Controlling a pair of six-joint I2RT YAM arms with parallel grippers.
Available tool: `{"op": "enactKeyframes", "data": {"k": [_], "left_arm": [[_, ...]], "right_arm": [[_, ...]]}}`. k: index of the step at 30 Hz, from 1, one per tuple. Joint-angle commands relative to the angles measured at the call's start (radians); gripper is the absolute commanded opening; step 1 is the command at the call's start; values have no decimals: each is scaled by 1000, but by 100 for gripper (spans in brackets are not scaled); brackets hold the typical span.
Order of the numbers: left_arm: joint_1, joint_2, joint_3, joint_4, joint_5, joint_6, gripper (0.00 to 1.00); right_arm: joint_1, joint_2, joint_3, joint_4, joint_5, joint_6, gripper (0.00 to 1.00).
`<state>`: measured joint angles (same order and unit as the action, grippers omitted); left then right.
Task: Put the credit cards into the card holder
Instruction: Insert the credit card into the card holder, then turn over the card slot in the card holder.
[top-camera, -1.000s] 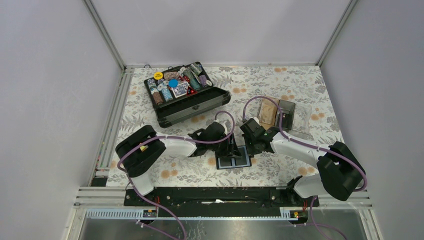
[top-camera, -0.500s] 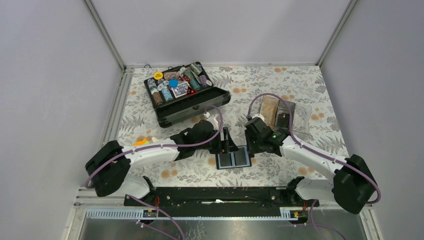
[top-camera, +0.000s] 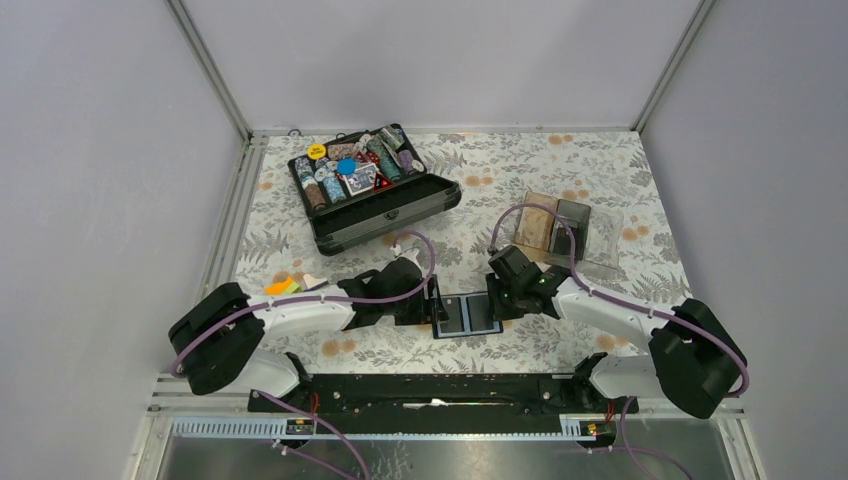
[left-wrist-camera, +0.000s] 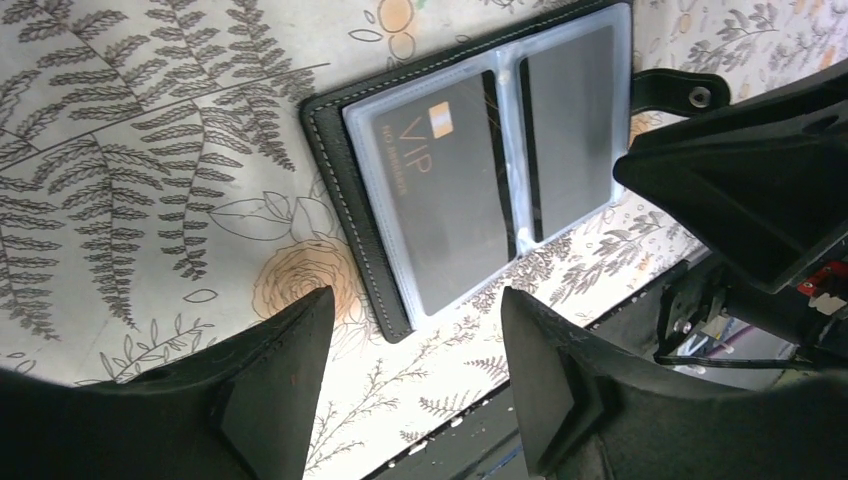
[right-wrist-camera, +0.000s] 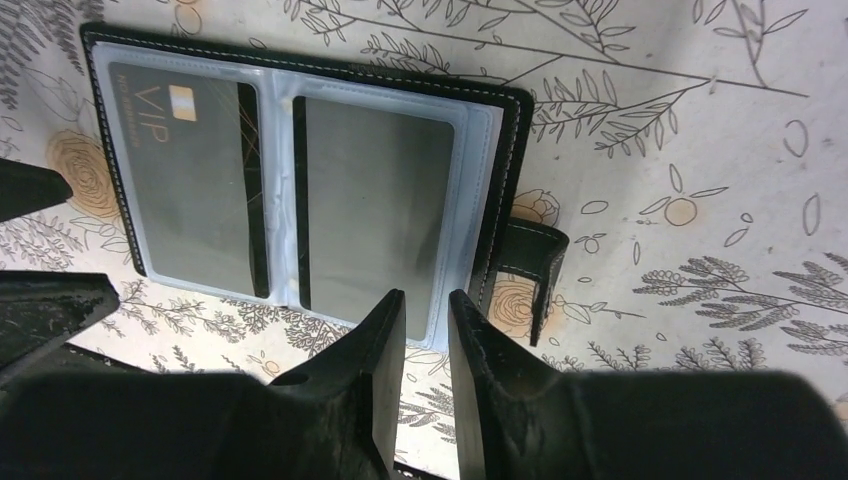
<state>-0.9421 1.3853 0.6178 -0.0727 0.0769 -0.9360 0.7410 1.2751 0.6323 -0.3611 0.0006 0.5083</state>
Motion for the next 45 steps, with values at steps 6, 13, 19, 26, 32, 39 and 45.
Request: {"op": "enactKeyframes", "data": {"k": [6, 13, 19, 26, 32, 39, 45], "left_arm": [[-4, 49, -8, 37, -45, -6, 59], [-4, 90, -14, 68, -26, -10, 49], [-4, 102, -21, 93, -26, -12, 39], [-4, 103, -19, 98, -22, -12, 35], [-3, 105, -14, 97, -19, -10, 34], [-4, 105, -10, 98, -17, -11, 34], [-3, 100, -5, 106, -14, -9, 35]], "right_arm": [[7, 51, -28, 76, -27, 17, 29], [7, 87, -40, 94, -16, 53, 28], [7, 8, -65, 142, -36, 125, 25], [7, -96, -95, 232, -106, 185, 23], [8, -107, -91, 238, -132, 189, 22], [11, -114, -82, 264, -174, 175, 22], [52, -97, -15, 203, -103, 130, 25]]}}
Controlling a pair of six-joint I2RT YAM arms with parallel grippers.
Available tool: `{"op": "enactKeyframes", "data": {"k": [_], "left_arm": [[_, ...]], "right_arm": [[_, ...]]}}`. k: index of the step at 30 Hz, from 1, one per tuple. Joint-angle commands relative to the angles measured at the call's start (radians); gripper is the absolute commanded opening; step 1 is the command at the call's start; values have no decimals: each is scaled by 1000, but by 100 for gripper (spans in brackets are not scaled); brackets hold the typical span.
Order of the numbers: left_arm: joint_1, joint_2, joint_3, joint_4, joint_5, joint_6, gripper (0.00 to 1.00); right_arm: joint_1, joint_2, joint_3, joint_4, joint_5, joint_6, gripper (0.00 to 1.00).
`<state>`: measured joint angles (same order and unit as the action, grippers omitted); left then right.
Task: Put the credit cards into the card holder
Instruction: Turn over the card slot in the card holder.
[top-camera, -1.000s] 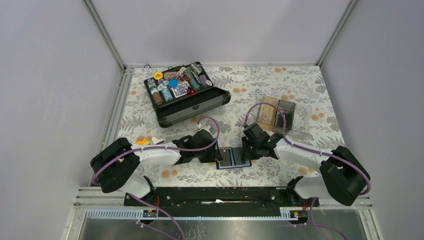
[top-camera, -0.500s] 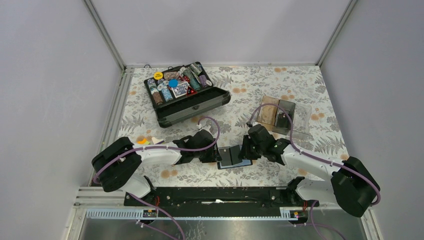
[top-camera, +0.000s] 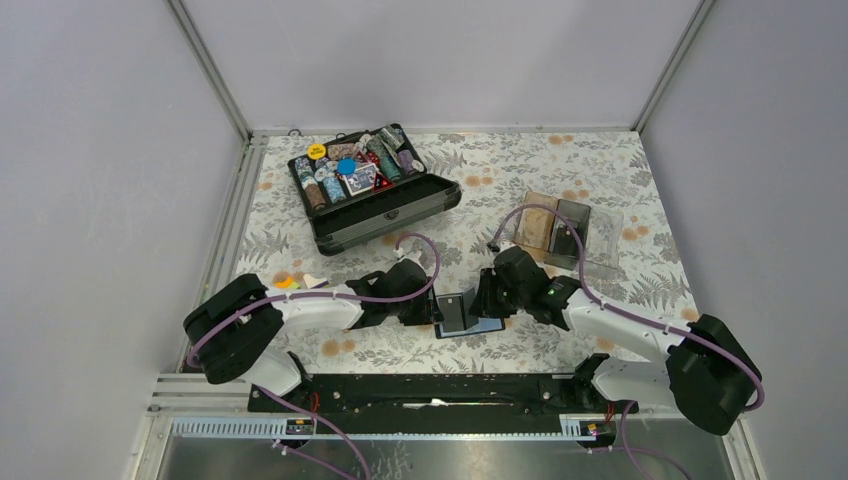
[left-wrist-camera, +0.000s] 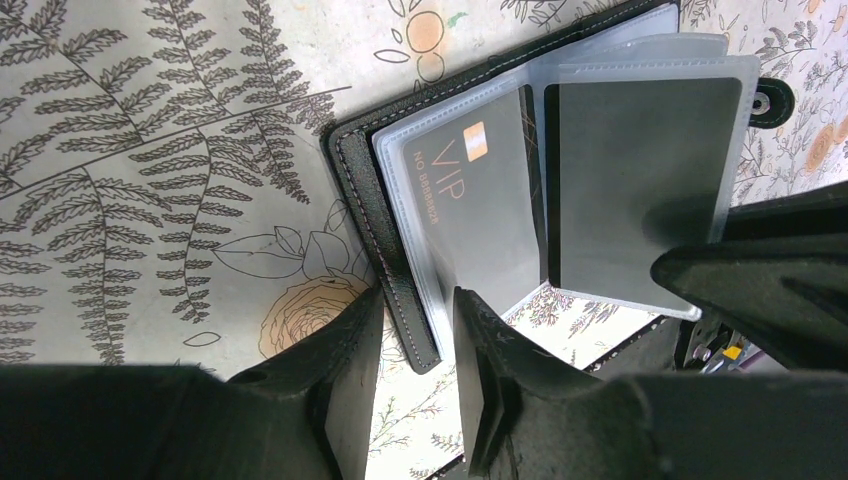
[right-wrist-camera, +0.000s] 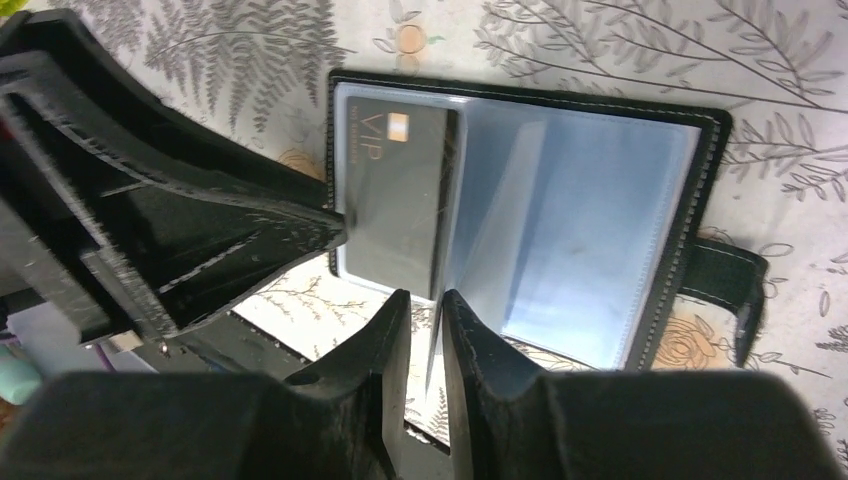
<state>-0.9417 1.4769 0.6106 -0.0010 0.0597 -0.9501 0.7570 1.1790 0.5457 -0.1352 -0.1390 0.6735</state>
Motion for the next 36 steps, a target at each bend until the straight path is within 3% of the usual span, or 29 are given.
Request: {"op": "enactKeyframes", "data": {"k": [1, 13, 23, 29, 33, 36], "left_arm": [[-4, 6, 2, 37, 3, 6, 35], [-4, -142, -52, 3, -54, 7, 54], [-3, -386, -88, -198, -151, 45, 77], [29, -460, -11, -334, -148, 133, 97], [92, -526, 55, -430, -84, 225, 99], [152, -579, 132, -535, -64, 306, 99]], "right_arm": [[43, 6, 79, -23, 37, -39, 25], [132, 117, 138, 42, 45, -24, 28], [186, 213, 206, 52, 49, -33, 31], [186, 121, 251, -86, 172, -76, 54], [149, 69, 308, -264, 352, -123, 71], [13, 28, 327, -334, 353, -165, 75]]}}
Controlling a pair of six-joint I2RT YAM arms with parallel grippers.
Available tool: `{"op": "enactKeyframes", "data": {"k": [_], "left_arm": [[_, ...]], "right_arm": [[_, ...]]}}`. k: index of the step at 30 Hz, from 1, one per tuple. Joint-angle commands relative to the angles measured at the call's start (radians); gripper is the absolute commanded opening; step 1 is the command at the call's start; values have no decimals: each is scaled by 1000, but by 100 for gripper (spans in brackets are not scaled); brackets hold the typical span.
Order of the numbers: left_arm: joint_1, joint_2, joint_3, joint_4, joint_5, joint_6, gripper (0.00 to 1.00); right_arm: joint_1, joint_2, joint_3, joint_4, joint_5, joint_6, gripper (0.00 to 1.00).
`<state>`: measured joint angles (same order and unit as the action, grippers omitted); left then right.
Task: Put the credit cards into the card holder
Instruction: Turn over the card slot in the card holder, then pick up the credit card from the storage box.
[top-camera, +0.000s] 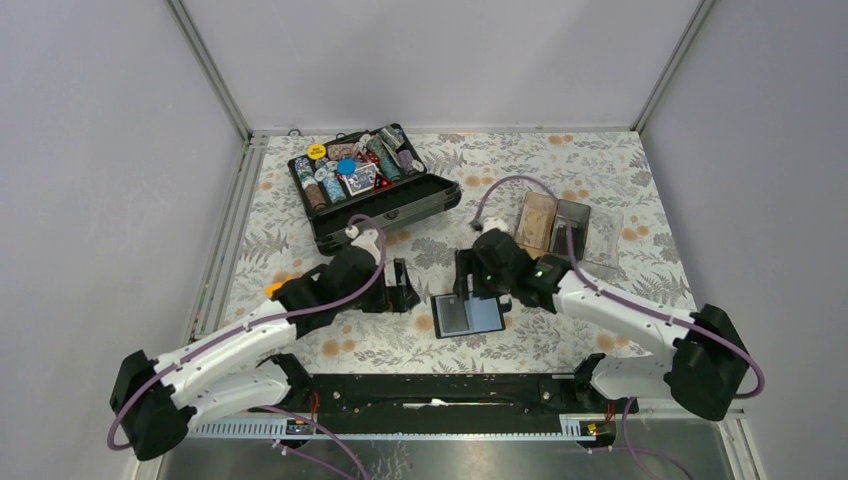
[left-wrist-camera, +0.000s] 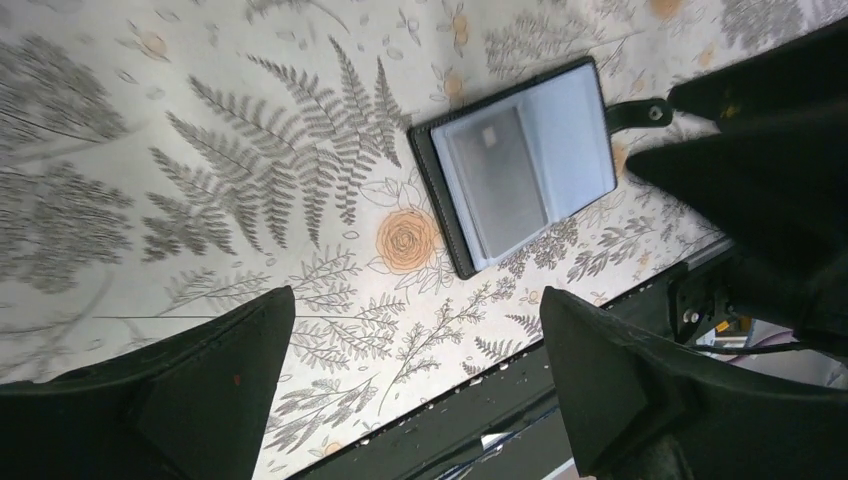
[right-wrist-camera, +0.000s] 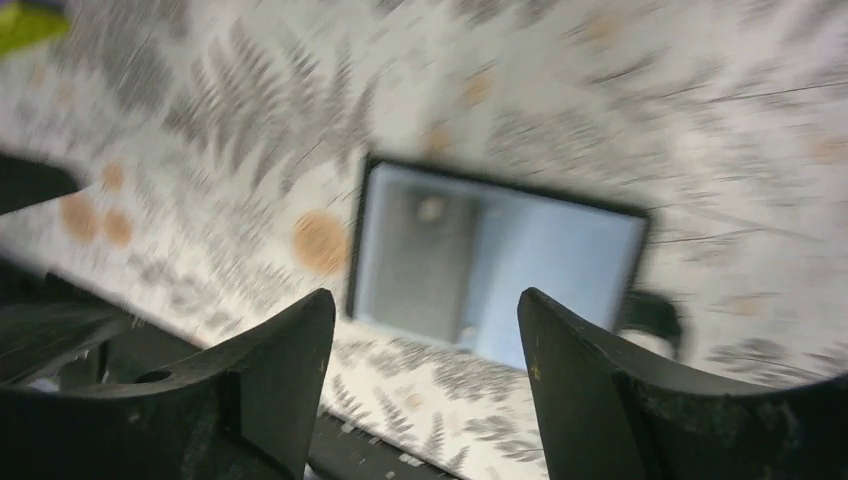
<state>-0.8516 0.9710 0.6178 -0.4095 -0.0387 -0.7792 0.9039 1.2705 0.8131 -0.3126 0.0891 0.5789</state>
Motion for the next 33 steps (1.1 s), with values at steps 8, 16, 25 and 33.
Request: {"op": "enactKeyframes", "data": {"k": [8, 16, 25, 33], "left_arm": [[252, -150, 278, -274, 94, 323, 99], [358, -160, 263, -258, 80, 399, 99], [428, -165, 242, -231, 134, 402, 99], [479, -154, 231, -220, 179, 393, 99]], "right_arm": [[-516, -95, 144, -222, 147, -200, 84], [-809, 5, 185, -109, 148, -242, 84], [-1004, 220, 231, -23, 74, -280, 73], [-1051, 308, 220, 43, -49, -291, 68]]}}
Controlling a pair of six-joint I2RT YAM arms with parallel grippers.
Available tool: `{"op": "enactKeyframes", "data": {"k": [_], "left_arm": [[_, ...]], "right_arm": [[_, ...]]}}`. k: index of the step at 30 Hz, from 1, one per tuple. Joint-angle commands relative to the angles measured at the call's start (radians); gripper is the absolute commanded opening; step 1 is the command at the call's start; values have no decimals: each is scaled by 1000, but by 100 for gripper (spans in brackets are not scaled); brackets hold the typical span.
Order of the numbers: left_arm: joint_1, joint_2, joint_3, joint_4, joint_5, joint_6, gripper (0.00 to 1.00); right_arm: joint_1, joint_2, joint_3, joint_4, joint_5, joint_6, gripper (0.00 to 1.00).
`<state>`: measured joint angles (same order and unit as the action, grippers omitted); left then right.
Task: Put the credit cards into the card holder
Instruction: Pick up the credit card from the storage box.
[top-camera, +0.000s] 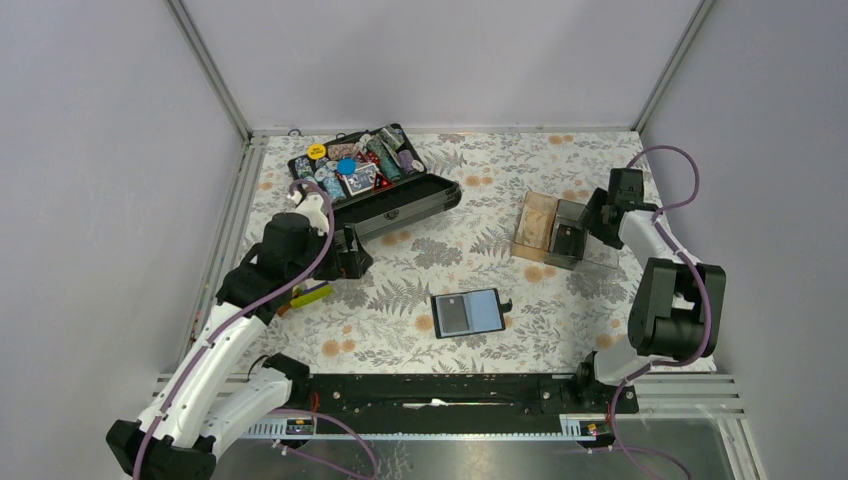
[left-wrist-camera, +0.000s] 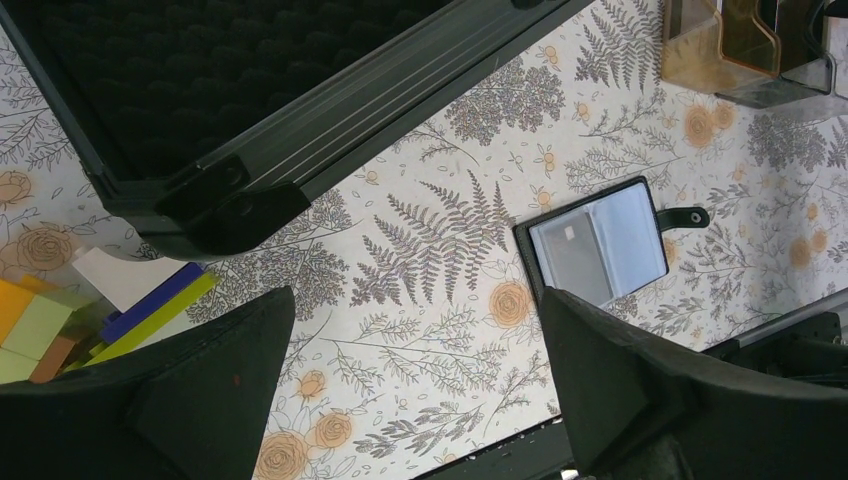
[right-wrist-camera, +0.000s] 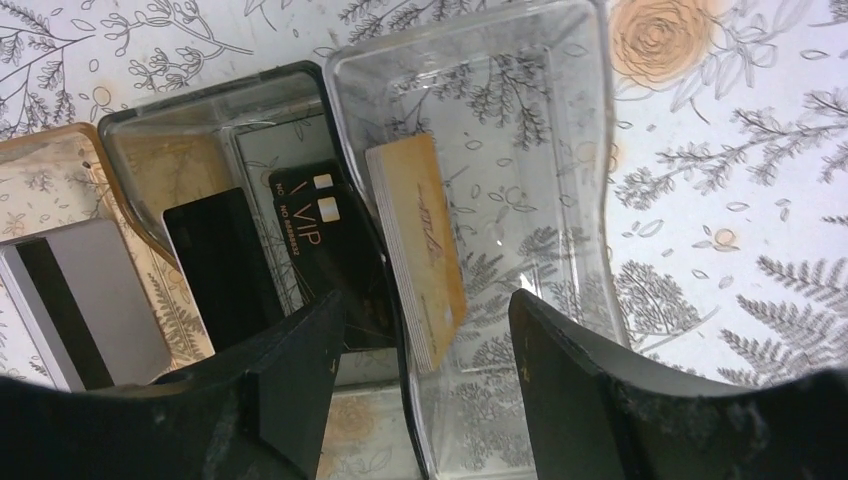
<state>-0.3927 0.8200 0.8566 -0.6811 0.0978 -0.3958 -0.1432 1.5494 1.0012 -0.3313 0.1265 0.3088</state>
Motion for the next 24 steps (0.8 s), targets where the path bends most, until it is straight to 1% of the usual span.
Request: {"op": "enactKeyframes", "data": {"k": [1, 6, 9, 24], "left_arm": [[24, -2, -9, 52, 47, 9, 99], [39, -1, -14, 55, 63, 6, 99], [47, -2, -16, 58, 68, 5, 99], [101, 14, -30, 72, 129, -3, 99]], "right_arm": [[-3, 37, 33, 66, -98, -21, 67], [-4, 78, 43, 81, -159, -18, 63], [-4, 96, 49, 80, -170, -17, 60], [-4, 15, 30, 94, -192, -11, 59]]}}
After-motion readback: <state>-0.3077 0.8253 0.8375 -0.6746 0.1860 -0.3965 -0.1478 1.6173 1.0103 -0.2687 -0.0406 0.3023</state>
